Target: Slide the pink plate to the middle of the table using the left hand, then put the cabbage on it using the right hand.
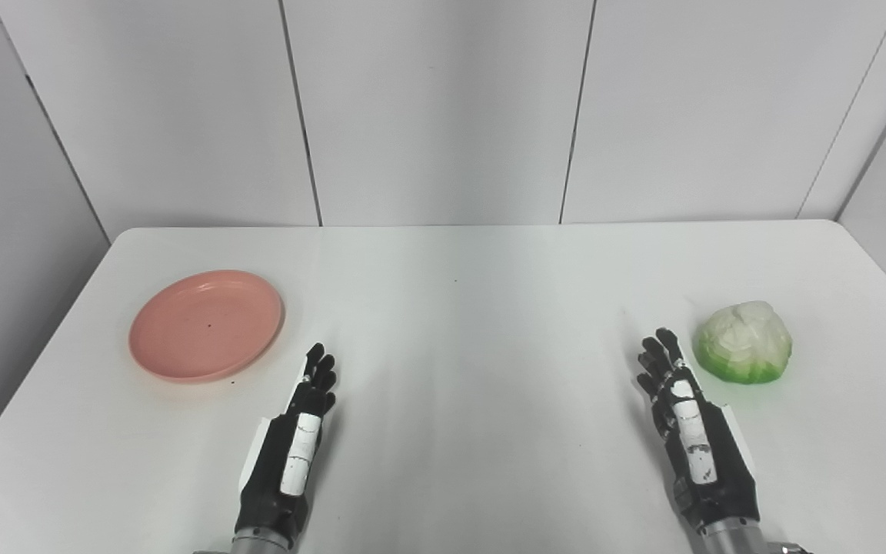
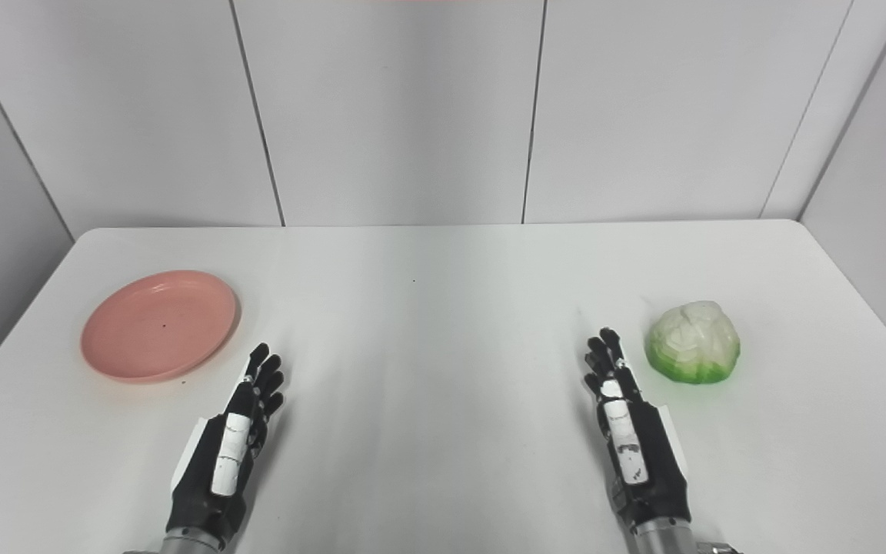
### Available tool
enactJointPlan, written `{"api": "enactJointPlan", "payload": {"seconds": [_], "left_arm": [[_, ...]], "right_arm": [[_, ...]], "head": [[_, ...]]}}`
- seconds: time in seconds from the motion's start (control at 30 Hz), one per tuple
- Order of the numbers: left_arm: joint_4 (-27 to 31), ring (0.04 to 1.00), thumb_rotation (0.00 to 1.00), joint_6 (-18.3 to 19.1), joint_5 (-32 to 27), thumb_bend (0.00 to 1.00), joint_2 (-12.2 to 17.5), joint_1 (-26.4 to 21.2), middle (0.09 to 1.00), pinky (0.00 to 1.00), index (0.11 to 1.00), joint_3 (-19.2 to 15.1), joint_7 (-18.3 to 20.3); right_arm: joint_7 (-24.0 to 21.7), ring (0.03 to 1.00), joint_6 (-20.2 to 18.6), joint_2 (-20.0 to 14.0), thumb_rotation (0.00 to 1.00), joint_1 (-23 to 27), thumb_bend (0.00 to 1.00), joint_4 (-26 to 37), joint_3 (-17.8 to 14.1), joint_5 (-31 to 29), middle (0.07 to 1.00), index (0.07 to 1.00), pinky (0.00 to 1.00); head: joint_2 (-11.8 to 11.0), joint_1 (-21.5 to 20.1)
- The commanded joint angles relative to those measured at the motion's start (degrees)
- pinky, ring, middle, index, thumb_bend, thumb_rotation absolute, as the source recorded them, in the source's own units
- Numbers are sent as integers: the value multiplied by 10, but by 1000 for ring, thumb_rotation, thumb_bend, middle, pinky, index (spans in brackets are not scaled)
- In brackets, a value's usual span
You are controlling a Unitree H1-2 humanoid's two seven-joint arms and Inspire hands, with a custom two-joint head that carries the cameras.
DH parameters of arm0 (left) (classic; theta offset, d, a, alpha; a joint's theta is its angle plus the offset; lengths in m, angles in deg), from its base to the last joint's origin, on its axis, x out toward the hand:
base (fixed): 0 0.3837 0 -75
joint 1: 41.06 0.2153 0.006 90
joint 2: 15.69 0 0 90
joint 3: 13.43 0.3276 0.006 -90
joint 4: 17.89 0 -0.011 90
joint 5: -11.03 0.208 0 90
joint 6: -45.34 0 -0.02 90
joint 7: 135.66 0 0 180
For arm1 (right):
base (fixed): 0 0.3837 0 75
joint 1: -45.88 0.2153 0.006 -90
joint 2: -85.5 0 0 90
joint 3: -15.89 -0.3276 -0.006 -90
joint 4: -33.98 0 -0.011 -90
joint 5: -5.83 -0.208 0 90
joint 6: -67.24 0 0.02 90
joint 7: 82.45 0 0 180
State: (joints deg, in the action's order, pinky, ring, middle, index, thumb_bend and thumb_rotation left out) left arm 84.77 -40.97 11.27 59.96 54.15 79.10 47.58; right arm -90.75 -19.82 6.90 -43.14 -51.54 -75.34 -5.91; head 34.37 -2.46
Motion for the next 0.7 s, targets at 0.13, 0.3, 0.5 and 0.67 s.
{"api": "enactJointPlan", "payload": {"seconds": [0.13,0.3,0.5,0.67], "left_arm": [[5,1000,990,-18,-3,834,4,1,1000,1000,1000,3,6],[3,1000,984,-26,6,862,2,7,1000,1000,1000,11,4],[10,1000,998,-29,6,854,1,15,1000,1000,1000,17,1],[5,1000,1000,-29,1,829,4,12,1000,1000,1000,15,3]], "right_arm": [[-15,1000,-2,5,985,-18,880,-7,10,-19,1000,1000,1000],[-19,1000,2,1,989,-25,881,-8,8,-24,1000,1000,1000],[-25,1000,12,-1,967,-30,907,-19,7,-28,995,1000,1000],[-28,994,22,5,953,-30,893,-28,6,-28,989,1000,1000]], "head": [[-8,4],[-19,13],[-27,24],[-26,30]]}}
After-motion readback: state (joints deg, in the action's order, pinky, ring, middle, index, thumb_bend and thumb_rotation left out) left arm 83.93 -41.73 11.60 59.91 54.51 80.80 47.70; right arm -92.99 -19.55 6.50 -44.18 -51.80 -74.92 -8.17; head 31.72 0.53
